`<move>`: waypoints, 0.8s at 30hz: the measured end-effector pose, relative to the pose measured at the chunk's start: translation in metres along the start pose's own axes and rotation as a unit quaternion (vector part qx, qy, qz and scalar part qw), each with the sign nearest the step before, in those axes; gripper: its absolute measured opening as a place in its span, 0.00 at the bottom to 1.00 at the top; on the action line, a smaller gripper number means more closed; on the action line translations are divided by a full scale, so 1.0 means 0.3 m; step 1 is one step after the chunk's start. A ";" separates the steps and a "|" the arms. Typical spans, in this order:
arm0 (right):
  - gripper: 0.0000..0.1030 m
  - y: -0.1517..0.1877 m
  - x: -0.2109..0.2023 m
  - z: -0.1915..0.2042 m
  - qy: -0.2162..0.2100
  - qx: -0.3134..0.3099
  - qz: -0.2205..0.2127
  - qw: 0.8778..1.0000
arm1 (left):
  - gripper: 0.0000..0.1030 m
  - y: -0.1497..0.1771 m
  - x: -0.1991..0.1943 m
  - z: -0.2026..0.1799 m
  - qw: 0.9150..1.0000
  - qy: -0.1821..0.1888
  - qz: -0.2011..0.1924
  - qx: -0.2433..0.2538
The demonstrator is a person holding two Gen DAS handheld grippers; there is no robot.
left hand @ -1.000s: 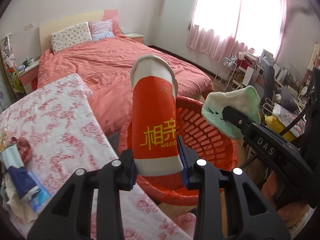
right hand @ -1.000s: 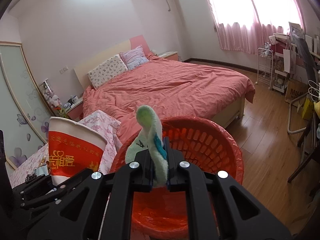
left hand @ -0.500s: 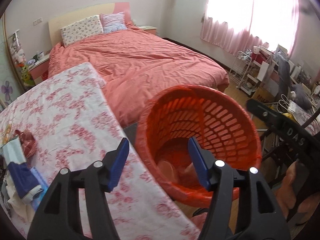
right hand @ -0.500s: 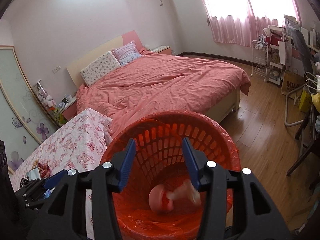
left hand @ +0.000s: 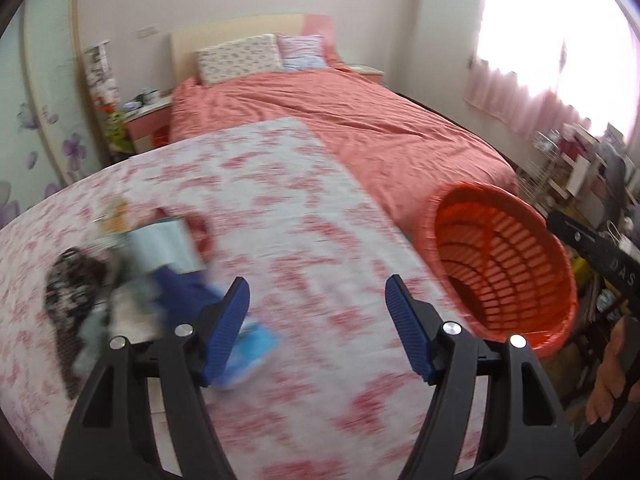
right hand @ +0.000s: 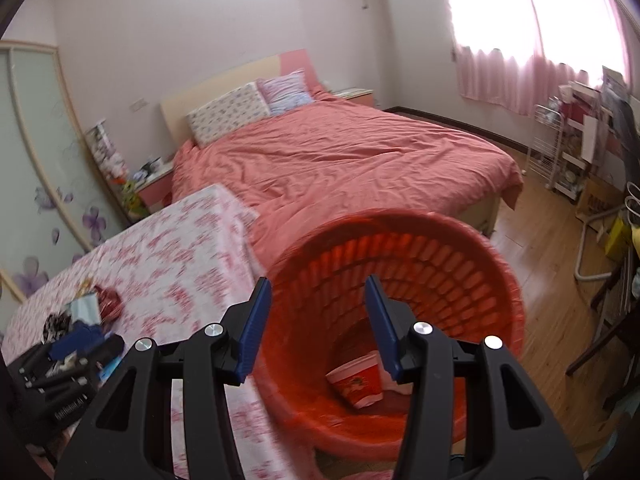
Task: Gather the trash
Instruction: 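Grasp the daisy-print cloth with the left tool while the right tool grasps the blue-white wrapper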
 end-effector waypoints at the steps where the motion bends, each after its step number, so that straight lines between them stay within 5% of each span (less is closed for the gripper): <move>1: 0.48 0.006 -0.003 0.021 -0.003 -0.006 0.001 1.000 | 0.67 0.003 -0.015 0.035 1.000 -0.008 -0.003 -0.006; 8: 0.48 0.078 0.008 0.234 -0.040 -0.055 0.027 0.997 | 0.67 0.040 -0.139 0.364 0.994 -0.077 -0.027 -0.066; 15: 0.48 0.158 0.024 0.439 -0.080 -0.094 0.052 0.991 | 0.67 0.108 -0.199 0.680 0.980 -0.136 -0.024 -0.143; 24: 0.48 0.199 0.022 0.683 -0.149 -0.111 0.071 0.980 | 0.63 0.114 -0.136 0.761 0.980 -0.121 -0.016 -0.160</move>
Point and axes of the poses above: each gripper's, at about its wrist camera, not at the fingertips, and x roughly the way its jaws point, z to its left, y to its underside, the point moved 8 cm from there along x, roughly the way its jaws point, and after that the axes turned 6 degrees about y, right-handed, at the moved point
